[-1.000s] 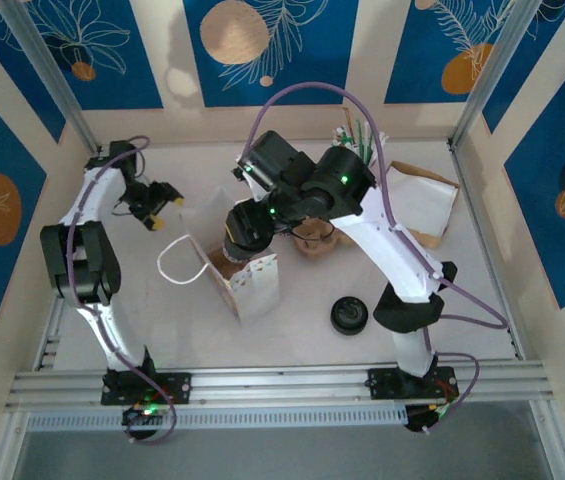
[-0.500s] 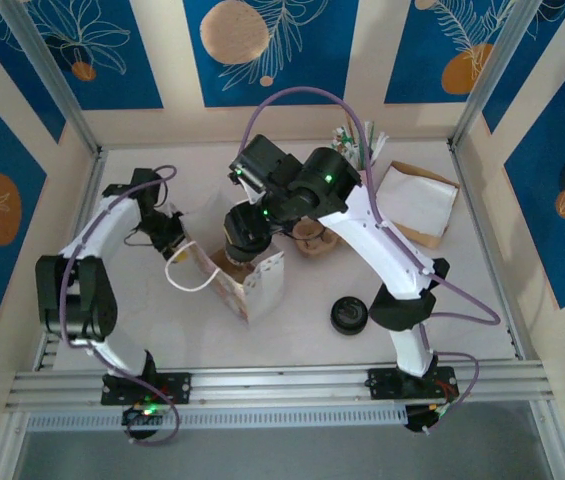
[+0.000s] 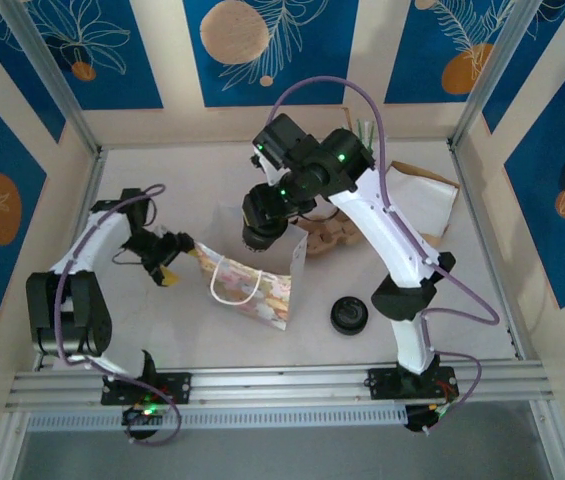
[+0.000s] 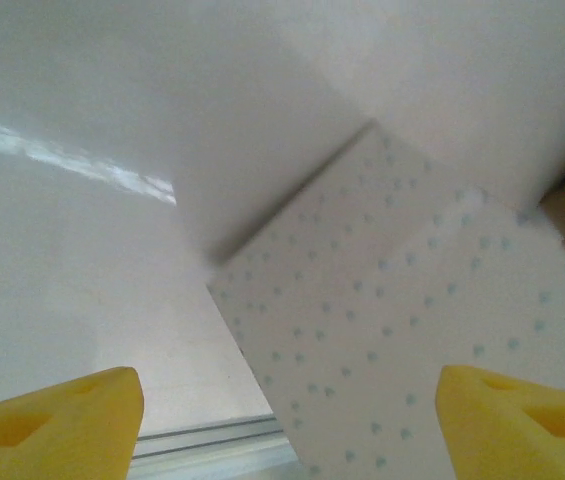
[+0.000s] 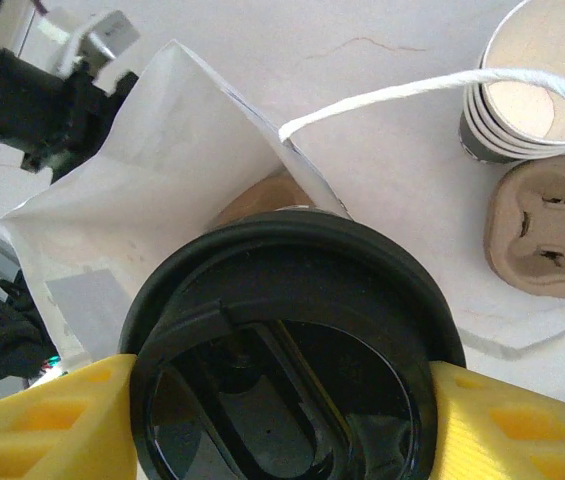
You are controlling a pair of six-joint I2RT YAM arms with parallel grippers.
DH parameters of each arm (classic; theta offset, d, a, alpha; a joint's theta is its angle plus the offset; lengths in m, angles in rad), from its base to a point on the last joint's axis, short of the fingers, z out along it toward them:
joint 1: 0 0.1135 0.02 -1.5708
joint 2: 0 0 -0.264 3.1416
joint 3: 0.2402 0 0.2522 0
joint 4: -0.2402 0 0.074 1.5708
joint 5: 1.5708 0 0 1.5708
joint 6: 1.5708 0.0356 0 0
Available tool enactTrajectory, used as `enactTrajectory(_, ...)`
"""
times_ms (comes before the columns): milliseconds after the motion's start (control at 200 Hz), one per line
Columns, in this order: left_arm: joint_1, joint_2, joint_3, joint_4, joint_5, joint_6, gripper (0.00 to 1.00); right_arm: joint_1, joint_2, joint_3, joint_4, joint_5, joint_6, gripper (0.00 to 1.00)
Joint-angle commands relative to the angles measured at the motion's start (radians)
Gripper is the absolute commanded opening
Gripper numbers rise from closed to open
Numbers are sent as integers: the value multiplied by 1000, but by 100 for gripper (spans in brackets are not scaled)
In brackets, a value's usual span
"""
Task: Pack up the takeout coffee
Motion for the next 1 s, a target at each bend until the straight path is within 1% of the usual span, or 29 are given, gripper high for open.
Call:
enactTrajectory(0,87,19,5,68,51,-78,77,-7,55,78,-86,-71,-55,57)
enactTrajectory(80,93,64,74,107,68,-137,78,12,95,153,-144,-79,-88,57)
enactTrajectory(145,91,125,143,103,82,-156,78,27,84,128,-151,-90,-121,57)
enactTrajectory(315,91,252,327,0,70,-100,78,63,21,59,-154,-59,-148,57)
enactTrajectory(495,90,333,464,-77,74,-57,78,125,-50,-45,-155,-74,-132,57)
enactTrajectory(575,91,363,500,-94,79,-42,78,154,-84,-86,-155,-65,-129,57)
enactTrajectory(760,89,405,522,-80,92,-32,78,230,-172,-228,-155,16,-152,58)
enactTrajectory(885,87,416,534,-84,97,-15,78,305,-199,-281,-155,40,-150,58)
enactTrajectory(990,86,416,533,-88,94,1,78,343,-219,-332,-155,71,-152,58)
